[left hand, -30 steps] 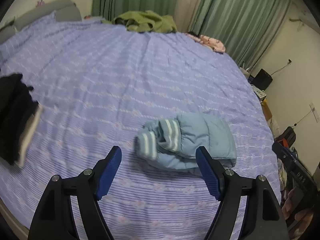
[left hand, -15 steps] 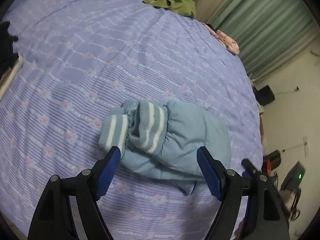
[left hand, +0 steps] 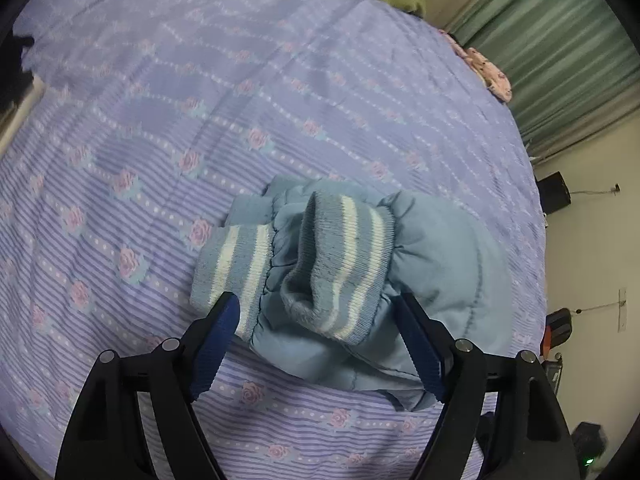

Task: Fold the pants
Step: 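Grasp the folded bundle with the left tool and press it flat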

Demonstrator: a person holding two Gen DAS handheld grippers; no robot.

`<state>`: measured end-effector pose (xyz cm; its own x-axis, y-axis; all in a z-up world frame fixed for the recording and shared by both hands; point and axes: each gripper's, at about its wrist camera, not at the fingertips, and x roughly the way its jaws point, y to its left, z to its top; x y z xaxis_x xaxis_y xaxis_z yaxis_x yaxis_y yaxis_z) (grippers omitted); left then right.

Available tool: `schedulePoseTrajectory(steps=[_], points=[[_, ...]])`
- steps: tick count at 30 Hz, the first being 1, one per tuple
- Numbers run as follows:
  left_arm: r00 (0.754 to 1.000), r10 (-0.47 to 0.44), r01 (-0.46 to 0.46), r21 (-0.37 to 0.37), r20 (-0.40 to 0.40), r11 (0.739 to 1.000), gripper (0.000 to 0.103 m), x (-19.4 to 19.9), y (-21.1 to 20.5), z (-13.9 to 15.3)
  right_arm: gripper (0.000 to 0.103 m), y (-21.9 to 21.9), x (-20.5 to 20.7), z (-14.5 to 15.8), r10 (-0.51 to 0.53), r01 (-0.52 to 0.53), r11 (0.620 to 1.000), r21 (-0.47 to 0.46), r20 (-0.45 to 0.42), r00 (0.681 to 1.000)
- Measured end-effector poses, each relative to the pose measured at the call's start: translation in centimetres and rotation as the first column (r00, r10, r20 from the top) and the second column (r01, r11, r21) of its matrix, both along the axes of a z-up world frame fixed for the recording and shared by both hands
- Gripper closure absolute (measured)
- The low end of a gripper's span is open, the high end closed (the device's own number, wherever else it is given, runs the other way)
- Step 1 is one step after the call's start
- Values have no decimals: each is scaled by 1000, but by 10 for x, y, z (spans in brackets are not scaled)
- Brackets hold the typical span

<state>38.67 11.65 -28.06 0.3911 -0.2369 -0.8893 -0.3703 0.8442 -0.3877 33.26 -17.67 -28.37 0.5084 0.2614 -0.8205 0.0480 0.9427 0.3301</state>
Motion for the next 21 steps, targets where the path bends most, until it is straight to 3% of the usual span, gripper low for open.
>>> schedulePoseTrajectory(steps=[5, 10, 16, 17, 19, 20, 21], points=[[998, 45, -47, -56, -44, 997, 20, -10, 11, -6, 21, 2, 13, -25, 12, -13, 1000, -14, -51, 999], [995, 72, -78, -90, -72, 993, 11, -19, 18, -18, 21, 8, 20, -20, 44, -44, 997, -57, -15, 999], [991, 92, -110, -196, -99, 974, 10, -14, 22, -40, 22, 14, 29, -23, 62, -64, 994, -88, -16, 998], [992, 88, -106, -212, -92, 971, 12, -13, 22, -43, 23, 14, 30, -24, 66, -68, 994, -89, -18, 998], [995, 75, -87, -226, -59, 970, 41, -10, 20, -40, 23, 16, 31, -27, 76, -78, 993, -92, -21, 997], [998, 60, -66, -189, -36, 980, 45, -8, 16, -32, 24, 17, 31, -28, 84, -86, 992, -90, -24, 996], [999, 44, -45, -165, -10, 985, 60, -7, 13, -25, 25, 18, 31, -29, 90, -92, 992, -90, -25, 996]])
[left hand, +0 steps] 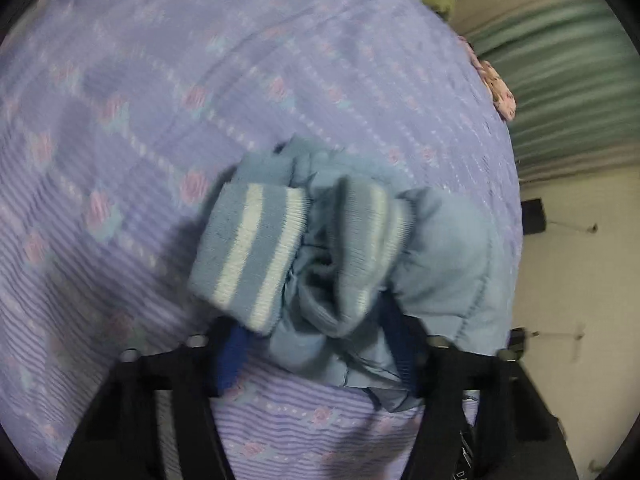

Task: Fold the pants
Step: 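Grasp the folded bundle with the left tool and press it flat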

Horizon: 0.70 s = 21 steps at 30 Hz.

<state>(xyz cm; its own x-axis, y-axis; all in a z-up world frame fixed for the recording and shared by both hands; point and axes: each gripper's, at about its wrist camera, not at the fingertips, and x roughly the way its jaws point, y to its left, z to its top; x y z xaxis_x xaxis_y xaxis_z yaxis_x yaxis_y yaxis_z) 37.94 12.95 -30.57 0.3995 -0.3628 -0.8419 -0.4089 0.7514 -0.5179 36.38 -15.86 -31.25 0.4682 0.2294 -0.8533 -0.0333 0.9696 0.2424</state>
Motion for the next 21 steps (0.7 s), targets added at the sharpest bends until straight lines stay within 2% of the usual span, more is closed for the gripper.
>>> schedulePoseTrajectory(steps=[1, 4, 6, 7, 8, 9, 11, 13, 16, 21], points=[[999, -25, 24, 32, 28, 999, 65, 2, -4, 8, 27, 1, 0, -2, 6, -6, 1000, -6, -2, 1000], [987, -106, 91, 133, 117, 987, 68, 4, -16, 33, 36, 5, 1, 0, 24, -24, 999, -22, 15, 1000], [985, -122, 105, 138, 121, 985, 68, 7, -18, 34, 39, 10, 1, 5, 36, -33, 998, -51, 45, 998], [983, -133, 115, 140, 125, 983, 69, 8, -19, 34, 43, 13, 1, 8, 40, -34, 996, -80, 66, 997], [980, -147, 128, 146, 131, 981, 70, 8, -21, 35, 56, 16, 1, 11, 50, -40, 993, -112, 87, 995], [979, -153, 134, 144, 133, 981, 70, 9, -22, 34, 63, 17, 0, 12, 51, -38, 990, -136, 91, 995], [978, -158, 138, 145, 136, 980, 71, 8, -19, 32, 69, 19, -3, 13, 10, 19, 963, -267, 105, 994], [979, -168, 147, 172, 115, 974, 71, 13, -18, 23, 70, 14, -5, 9, -27, 59, 949, -310, 108, 994], [986, -153, 142, 145, 69, 979, 70, 18, -15, 2, 70, 2, -4, -5, -67, 78, 964, -253, 53, 996], [984, -171, 162, 151, 50, 975, 67, 21, -12, -9, 70, 4, -3, -9, -42, 43, 963, -266, 11, 999]])
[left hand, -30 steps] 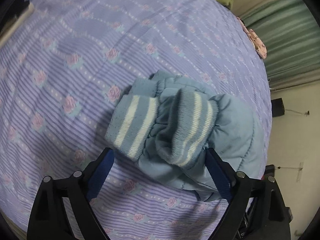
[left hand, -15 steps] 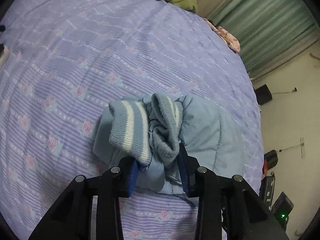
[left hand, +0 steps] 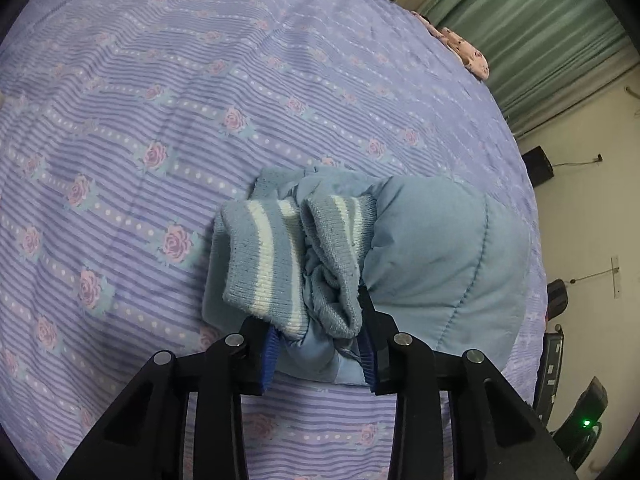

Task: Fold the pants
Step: 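Grasp the folded bundle with the left tool and press it flat, then open the left tool and pull both tools back from the bundle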

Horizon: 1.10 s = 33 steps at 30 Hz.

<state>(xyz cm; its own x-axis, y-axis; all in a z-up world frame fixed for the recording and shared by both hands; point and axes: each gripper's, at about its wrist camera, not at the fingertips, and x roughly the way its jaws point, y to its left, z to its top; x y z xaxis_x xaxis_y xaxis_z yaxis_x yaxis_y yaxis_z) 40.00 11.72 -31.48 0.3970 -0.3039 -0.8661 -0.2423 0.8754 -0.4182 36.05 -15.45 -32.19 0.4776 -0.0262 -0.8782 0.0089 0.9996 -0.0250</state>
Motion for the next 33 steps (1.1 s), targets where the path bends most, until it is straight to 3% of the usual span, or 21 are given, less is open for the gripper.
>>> schedulePoseTrajectory(steps=[2, 4, 6, 8, 9, 10, 14, 17, 26, 29, 33], points=[[1000, 1, -1, -9, -9, 1000, 61, -1, 2, 4, 69, -3, -2, 5, 6, -5, 999, 38, -19, 1000], [1000, -5, 5, 55, -6, 998, 42, -4, 1, 15, 62, -10, -8, 15, -3, 5, 997, 83, -28, 1000], [999, -37, 36, 78, 14, 996, 41, -9, -3, 26, 52, -14, -20, 35, -22, 21, 994, 104, 8, 1000], [997, -67, 64, 69, 43, 996, 39, -18, -6, 43, 29, -19, -31, 62, -43, 34, 994, 101, 87, 995], [996, -65, 62, 69, 56, 996, 35, -20, -6, 49, 28, -19, -33, 72, -40, 28, 994, 103, 117, 992], [995, -53, 47, 74, 82, 996, 29, -26, -4, 59, 28, -18, -34, 80, -33, 18, 994, 105, 141, 989], [989, -20, 6, 94, 147, 996, 23, -39, 9, 82, 28, -11, -21, 98, 9, -31, 995, 99, 216, 976], [990, 7, -12, 35, 139, 999, 22, -35, 15, 80, 28, -9, -1, 95, 10, -35, 993, 113, 221, 975], [998, 13, -15, 35, 58, 999, 21, -12, 6, 37, 28, -21, 55, 48, -50, 10, 941, 339, 110, 993], [1000, 1, -3, 61, 27, 998, 21, -6, 7, 22, 28, -22, 64, 33, -54, 22, 928, 372, 75, 996], [1000, -3, 3, 39, 15, 999, 13, -8, 17, 8, 28, -21, 68, 19, -42, 21, 922, 386, 44, 998]])
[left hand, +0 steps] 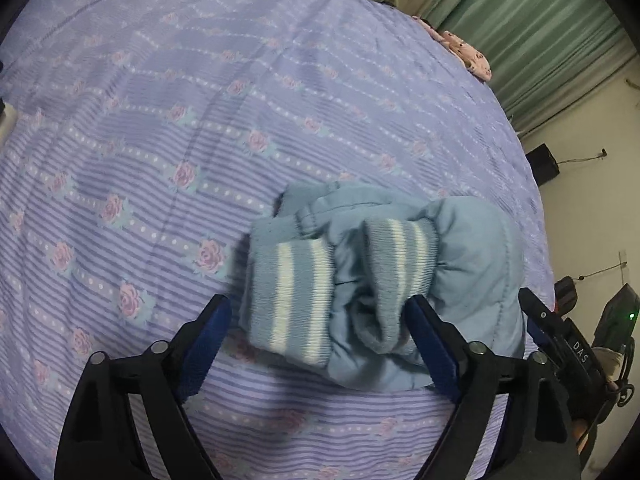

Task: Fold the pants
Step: 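Grasp the blue pants bundle at the cuffs with both tools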

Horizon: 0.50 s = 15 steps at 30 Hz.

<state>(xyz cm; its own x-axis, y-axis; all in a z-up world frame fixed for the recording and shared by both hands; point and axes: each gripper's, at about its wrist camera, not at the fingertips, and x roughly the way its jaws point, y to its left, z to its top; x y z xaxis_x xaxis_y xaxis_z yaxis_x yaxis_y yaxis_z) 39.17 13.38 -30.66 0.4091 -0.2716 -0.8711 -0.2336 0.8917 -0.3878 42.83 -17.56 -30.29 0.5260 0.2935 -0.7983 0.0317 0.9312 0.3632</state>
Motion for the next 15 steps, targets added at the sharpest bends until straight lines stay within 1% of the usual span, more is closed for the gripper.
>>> schedulePoseTrajectory(steps=[2, 5, 8, 10, 15], points=[[1000, 5, -5, -13, 3, 1000, 10, -1, 3, -5, 24, 2, -1, -6, 4, -4, 1000, -5, -5, 1000], [1000, 2, -2, -32, 9, 999, 7, 1, 5, -15, 22, 3, -2, -12, -4, 4, 1000, -7, -7, 1000], [1000, 1, 0, -97, 8, 995, 6, 10, 7, -27, 22, 0, -1, -17, -18, 19, 1000, 14, -15, 1000], [1000, -4, 5, -115, 12, 993, 4, 14, 6, -33, 22, -1, 1, -22, -31, 31, 999, 29, -20, 999], [1000, -10, 14, -162, 28, 987, 4, 23, 7, -47, 22, -4, 5, -37, -39, 42, 997, 69, -34, 999]])
